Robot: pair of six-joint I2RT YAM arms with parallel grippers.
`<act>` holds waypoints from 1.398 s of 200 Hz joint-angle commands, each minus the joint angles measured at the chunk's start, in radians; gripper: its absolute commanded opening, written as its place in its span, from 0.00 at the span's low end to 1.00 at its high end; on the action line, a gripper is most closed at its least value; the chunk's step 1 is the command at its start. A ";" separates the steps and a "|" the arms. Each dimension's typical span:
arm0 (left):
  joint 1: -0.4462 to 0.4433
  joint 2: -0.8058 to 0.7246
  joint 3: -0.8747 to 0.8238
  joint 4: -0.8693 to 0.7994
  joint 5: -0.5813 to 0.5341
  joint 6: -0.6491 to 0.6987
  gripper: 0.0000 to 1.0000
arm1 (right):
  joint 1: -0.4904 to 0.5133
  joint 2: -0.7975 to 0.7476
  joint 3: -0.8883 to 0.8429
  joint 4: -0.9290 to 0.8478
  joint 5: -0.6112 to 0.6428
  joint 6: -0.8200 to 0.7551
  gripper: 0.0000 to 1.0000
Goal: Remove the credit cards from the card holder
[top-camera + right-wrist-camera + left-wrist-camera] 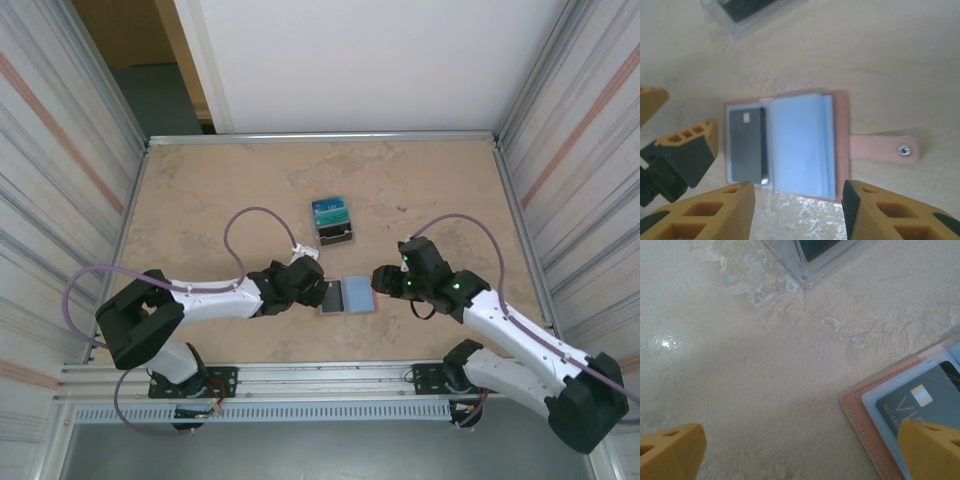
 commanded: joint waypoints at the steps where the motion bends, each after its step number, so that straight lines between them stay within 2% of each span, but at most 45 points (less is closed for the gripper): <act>1: 0.012 0.006 -0.001 0.037 0.020 -0.035 0.99 | 0.052 0.096 0.073 0.028 0.023 0.025 0.47; 42: 0.013 0.015 -0.004 0.031 0.023 -0.041 0.99 | 0.149 0.311 0.162 0.086 -0.014 0.009 0.38; 82: 0.008 0.016 -0.009 0.000 -0.005 -0.048 0.99 | 0.166 0.440 0.211 0.120 -0.041 0.006 0.35; 143: 0.008 0.058 -0.015 0.007 -0.003 -0.052 0.99 | 0.159 0.525 0.193 0.187 -0.094 0.044 0.34; 169: 0.007 0.090 -0.010 0.000 0.001 -0.054 0.99 | 0.146 0.563 0.182 0.221 -0.134 0.055 0.26; 279: -0.013 0.107 0.008 -0.043 -0.013 -0.066 0.99 | 0.072 0.589 0.103 0.312 -0.236 0.100 0.16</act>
